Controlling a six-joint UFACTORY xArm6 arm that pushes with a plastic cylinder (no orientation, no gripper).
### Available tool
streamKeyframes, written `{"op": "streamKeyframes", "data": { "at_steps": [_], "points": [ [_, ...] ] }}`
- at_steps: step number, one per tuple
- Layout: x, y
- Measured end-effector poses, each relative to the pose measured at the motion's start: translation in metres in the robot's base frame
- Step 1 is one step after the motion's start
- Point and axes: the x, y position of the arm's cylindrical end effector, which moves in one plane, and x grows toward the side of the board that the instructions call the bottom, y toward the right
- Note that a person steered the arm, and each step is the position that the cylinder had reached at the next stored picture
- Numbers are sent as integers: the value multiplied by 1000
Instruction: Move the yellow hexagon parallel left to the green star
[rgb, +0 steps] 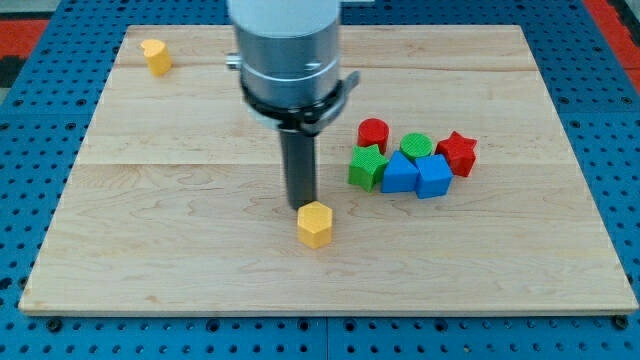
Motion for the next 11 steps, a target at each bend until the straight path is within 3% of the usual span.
{"op": "streamKeyframes", "data": {
  "at_steps": [1, 2, 4, 5, 7, 8, 11],
  "points": [
    [6, 52],
    [45, 25],
    [-5, -138],
    [25, -145],
    [72, -218],
    [54, -235],
    [55, -209]
  ]
}}
